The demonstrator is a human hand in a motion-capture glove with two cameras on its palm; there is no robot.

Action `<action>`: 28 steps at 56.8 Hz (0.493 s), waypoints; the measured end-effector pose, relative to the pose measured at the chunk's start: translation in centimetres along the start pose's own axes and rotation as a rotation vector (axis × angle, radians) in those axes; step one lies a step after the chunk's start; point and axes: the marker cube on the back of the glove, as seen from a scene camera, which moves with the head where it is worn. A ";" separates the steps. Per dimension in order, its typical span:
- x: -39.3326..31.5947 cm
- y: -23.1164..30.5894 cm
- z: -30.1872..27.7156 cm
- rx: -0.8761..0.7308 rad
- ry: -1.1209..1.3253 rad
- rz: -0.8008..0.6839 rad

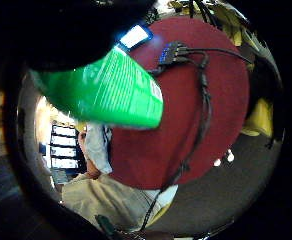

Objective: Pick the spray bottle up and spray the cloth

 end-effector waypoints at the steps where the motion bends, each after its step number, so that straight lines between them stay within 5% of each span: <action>1: 0.1 -0.4 0.2 0.000 -0.004 0.001; 28: 1.1 -8.0 4.1 0.029 -0.085 0.002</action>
